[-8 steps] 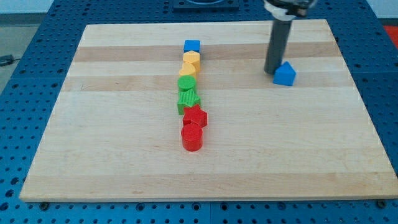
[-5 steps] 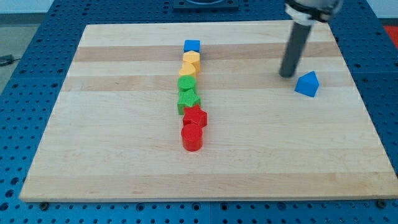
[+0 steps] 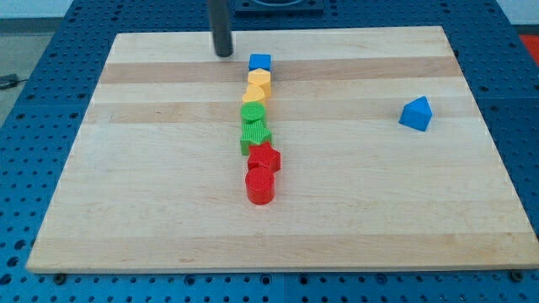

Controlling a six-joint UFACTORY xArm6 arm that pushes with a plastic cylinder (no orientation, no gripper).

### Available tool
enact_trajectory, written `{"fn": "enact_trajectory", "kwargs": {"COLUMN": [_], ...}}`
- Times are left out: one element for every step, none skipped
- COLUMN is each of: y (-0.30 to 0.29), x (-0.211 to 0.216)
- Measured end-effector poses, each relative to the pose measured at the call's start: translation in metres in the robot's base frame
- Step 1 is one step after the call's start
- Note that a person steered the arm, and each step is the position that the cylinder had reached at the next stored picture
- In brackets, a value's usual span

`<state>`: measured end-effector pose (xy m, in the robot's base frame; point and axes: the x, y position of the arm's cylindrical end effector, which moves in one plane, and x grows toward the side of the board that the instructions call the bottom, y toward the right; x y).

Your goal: Push blue cube beside yellow hexagon

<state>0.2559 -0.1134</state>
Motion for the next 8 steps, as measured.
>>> {"fn": "enact_trajectory", "kwargs": {"y": [0.021,0.072,0.104,0.109,0.111,0.127,0.159,0.196], "x": [0.03,0.03,0.03,0.05,0.072,0.087,0.091,0.102]}}
